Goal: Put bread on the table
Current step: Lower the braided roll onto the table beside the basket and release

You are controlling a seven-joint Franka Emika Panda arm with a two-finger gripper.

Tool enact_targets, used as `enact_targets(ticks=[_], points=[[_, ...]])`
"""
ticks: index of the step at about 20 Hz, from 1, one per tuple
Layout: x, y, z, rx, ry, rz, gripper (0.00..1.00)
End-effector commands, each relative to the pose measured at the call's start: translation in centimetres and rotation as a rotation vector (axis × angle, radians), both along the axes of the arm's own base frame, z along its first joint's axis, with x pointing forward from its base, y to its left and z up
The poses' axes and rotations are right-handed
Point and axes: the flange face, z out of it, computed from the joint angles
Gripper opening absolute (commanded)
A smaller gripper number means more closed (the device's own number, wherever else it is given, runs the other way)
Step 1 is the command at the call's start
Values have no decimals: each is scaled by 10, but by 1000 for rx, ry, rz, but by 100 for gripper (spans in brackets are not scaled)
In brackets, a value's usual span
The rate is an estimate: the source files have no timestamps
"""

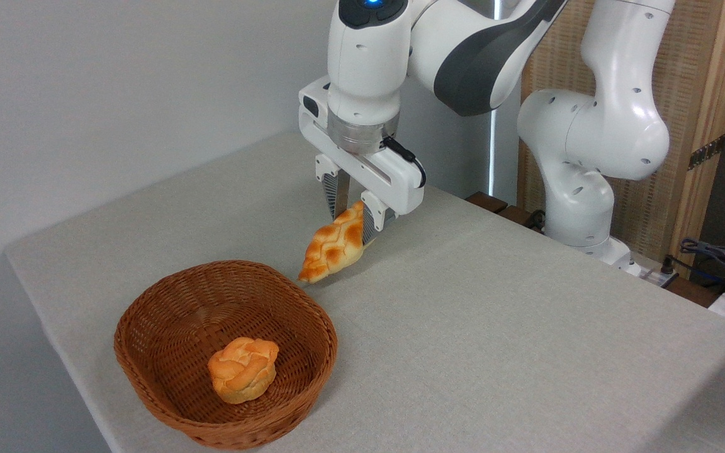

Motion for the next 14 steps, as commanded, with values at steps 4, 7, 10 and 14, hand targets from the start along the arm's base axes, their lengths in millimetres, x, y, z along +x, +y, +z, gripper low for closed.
enact_targets(ticks=[4,7,10,14], points=[[-3,1,0,29,18,-7,100],[-2,1,0,29,17,-5,100],[-2,1,2,28,15,-6,100],[2,-6,17,25,-18,-19,100]])
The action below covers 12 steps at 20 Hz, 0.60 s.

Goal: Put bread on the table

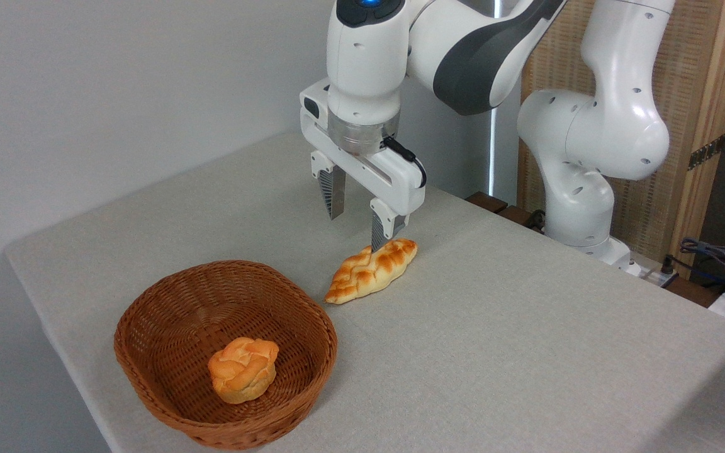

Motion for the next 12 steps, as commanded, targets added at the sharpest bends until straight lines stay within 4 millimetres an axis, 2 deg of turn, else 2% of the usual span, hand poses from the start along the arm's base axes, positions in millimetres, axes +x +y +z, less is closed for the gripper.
enact_targets(ticks=[1,5,9,12], points=[[5,-5,22,5,-27,-3,100],[19,-2,60,-2,-103,4,100],[34,7,98,96,-182,-27,100],[49,10,117,153,-198,-50,100]])
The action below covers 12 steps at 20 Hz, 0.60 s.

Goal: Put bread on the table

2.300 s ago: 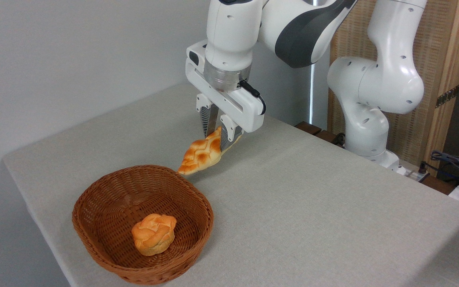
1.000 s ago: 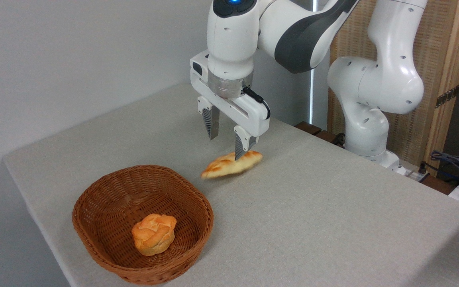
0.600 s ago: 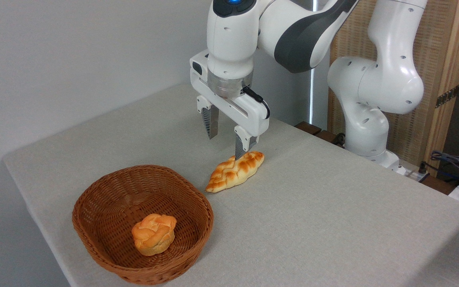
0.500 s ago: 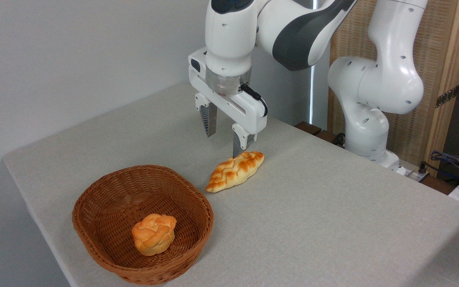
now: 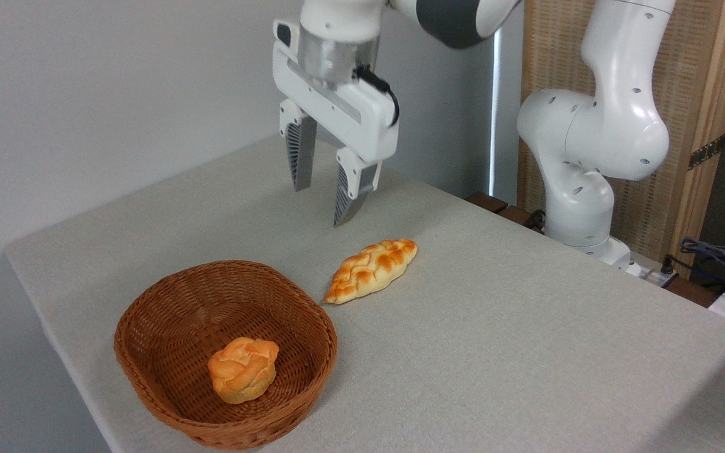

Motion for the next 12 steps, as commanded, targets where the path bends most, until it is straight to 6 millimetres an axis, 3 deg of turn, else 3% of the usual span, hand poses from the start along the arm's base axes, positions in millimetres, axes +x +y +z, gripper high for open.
enact_targets(ticks=[1,5,12], points=[[25,4,24,69,29,-14,100],[55,9,48,158,74,-40,100],[78,13,58,235,97,42,100]])
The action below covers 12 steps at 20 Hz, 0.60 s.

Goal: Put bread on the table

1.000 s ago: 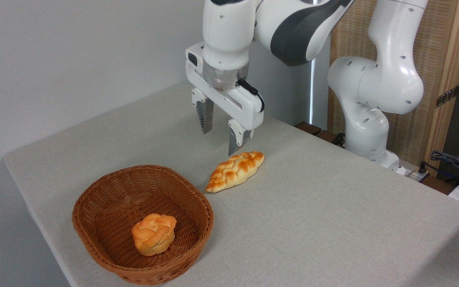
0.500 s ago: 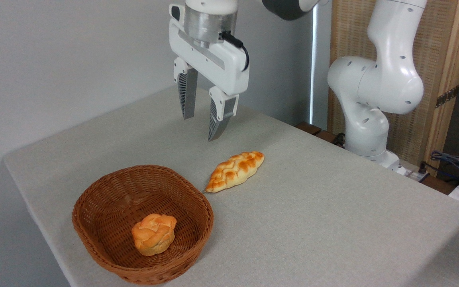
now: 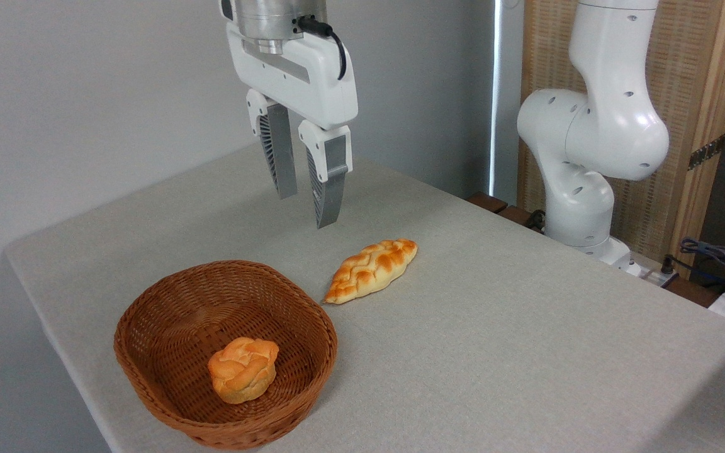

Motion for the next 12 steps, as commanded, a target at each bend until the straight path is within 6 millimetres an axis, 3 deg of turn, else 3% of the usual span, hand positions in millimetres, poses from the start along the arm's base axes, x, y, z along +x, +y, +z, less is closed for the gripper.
enact_targets(ticks=[1,3,12], points=[[20,-1,12,17,54,109,100],[29,-4,15,20,74,111,100],[35,-1,16,45,40,109,100]])
